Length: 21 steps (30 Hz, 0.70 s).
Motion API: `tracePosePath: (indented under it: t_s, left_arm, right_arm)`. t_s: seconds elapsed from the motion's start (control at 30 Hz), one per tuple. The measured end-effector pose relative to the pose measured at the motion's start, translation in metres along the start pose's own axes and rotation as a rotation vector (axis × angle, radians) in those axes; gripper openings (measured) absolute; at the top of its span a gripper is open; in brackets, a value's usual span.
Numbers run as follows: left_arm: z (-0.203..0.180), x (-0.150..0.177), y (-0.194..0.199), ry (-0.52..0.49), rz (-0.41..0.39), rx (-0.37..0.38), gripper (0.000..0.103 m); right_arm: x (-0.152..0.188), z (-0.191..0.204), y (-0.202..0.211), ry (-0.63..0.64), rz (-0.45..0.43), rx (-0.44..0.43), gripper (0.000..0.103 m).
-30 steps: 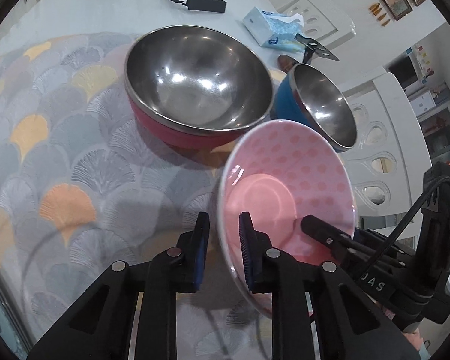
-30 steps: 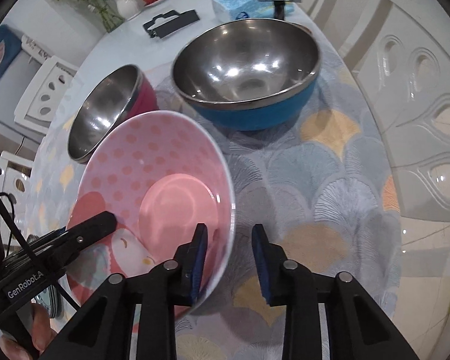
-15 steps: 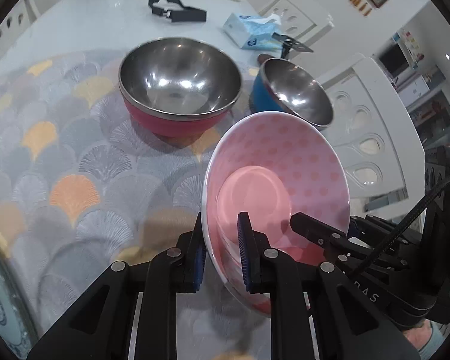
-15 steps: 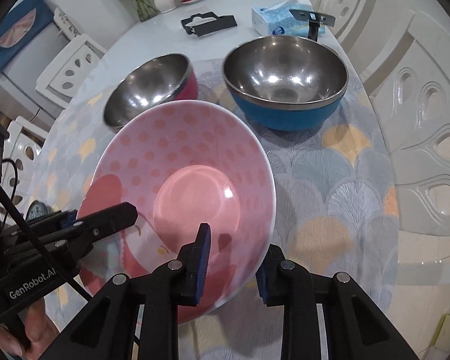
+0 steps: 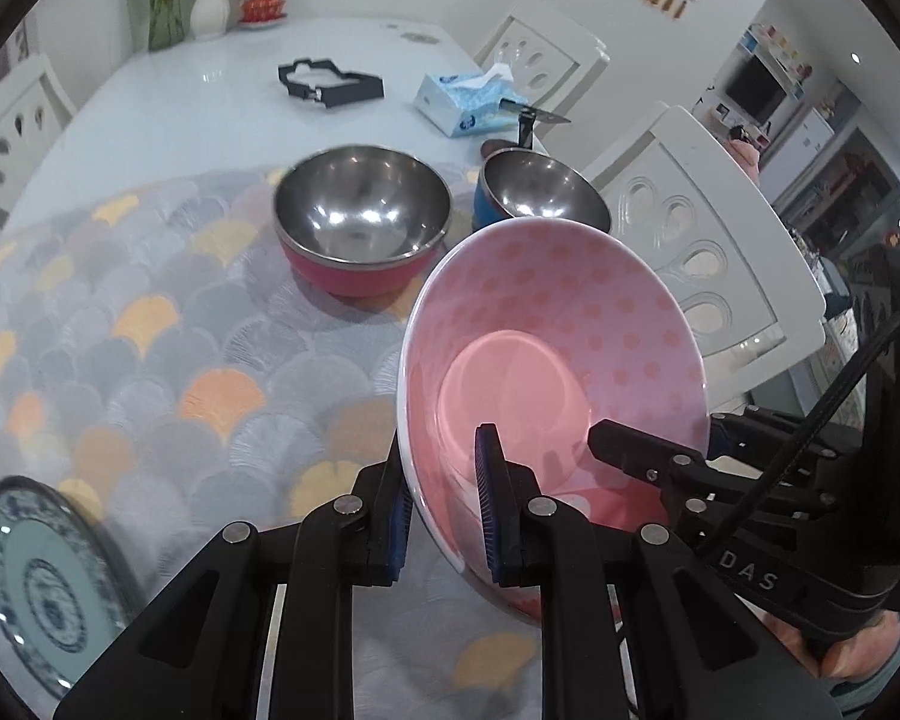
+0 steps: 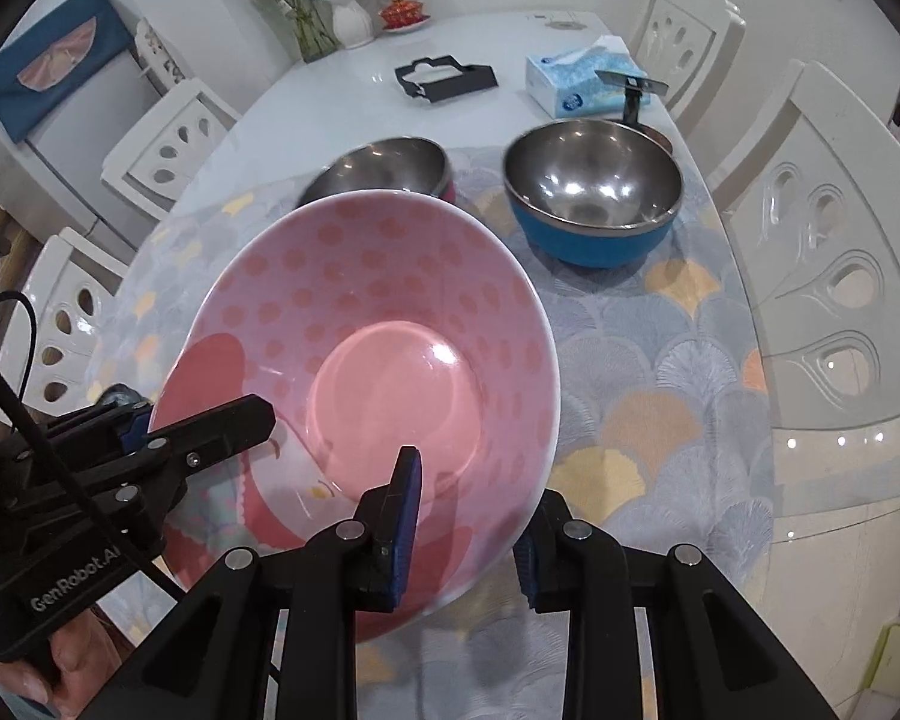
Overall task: Organize plates and bowls
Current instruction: 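Close both tools on the pink bowl rim and lift it, then carry the pink bowl over the floral plates and lower it onto them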
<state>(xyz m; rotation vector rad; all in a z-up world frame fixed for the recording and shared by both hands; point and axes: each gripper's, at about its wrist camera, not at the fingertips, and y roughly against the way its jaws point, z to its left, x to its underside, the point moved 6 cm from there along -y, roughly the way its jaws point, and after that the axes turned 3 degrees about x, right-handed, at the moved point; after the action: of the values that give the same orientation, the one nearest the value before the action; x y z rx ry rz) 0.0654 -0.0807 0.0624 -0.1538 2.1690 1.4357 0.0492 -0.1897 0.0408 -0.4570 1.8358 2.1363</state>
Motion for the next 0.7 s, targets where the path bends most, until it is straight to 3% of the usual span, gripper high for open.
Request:
tracePosePath:
  t_s: [0.33, 0.7]
  left_arm:
    - [0.054, 0.010, 0.068, 0.035, -0.088, -0.020, 0.015]
    - [0.147, 0.015, 0.155, 0.134, -0.208, -0.058, 0.015]
  right_arm:
    - [-0.003, 0.083, 0.025, 0.095, -0.036, -0.003, 0.028]
    - [-0.013, 0.204, 0.037, 0.171, -0.081, -0.098, 0.028]
